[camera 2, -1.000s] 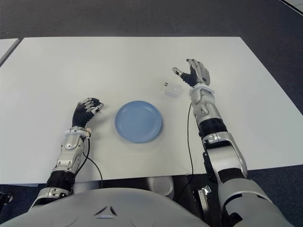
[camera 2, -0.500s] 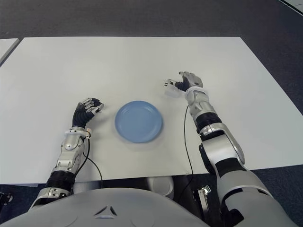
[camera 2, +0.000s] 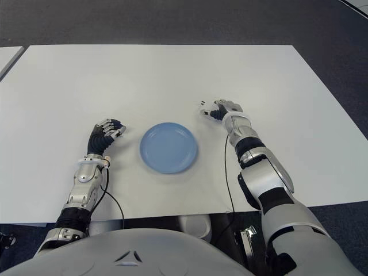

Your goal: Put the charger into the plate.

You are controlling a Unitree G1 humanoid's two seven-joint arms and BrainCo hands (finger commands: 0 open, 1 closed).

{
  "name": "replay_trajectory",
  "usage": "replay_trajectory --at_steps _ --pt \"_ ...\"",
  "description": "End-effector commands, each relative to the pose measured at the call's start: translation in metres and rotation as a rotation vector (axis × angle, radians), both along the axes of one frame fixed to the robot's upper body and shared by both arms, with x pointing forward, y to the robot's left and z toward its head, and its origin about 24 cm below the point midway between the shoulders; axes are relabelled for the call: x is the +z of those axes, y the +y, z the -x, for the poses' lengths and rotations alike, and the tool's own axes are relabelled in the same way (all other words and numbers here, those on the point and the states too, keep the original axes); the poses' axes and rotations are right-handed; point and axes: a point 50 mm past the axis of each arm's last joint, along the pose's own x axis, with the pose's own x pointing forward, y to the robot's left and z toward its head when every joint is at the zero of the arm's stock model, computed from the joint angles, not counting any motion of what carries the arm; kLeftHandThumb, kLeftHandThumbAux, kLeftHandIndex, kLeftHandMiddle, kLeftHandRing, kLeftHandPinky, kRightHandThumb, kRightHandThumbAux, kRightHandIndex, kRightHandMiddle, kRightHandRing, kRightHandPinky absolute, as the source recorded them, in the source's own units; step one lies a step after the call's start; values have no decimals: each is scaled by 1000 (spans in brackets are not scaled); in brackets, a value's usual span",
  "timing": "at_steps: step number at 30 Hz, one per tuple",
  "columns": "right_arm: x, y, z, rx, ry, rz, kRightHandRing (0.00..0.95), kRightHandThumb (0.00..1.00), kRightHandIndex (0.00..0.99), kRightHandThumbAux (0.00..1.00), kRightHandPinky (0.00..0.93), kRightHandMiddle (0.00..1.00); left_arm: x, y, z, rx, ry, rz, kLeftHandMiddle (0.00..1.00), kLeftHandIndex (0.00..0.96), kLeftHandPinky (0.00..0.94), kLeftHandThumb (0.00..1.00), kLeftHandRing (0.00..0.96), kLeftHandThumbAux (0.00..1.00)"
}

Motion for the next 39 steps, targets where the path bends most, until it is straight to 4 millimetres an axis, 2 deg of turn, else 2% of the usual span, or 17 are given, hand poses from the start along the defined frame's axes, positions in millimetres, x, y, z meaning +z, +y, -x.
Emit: replay_trajectory --at_steps 1,13,29,39 --pt "-14 5 7 13 62 -3 0 539 0 120 0 0 -7 4 5 19 51 -12 470 426 473 703 481 721" --pt "-32 13 19 38 90 2 0 546 0 127 0 0 -7 5 5 23 47 -3 482 426 474 702 482 721" --pt "-38 13 26 -1 45 -18 0 542 0 149 0 0 -6 7 4 36 54 -8 475 426 468 703 477 721" --pt "-42 13 32 -84 -104 -93 0 607 0 296 0 0 -5 7 3 45 52 4 472 426 463 703 470 721"
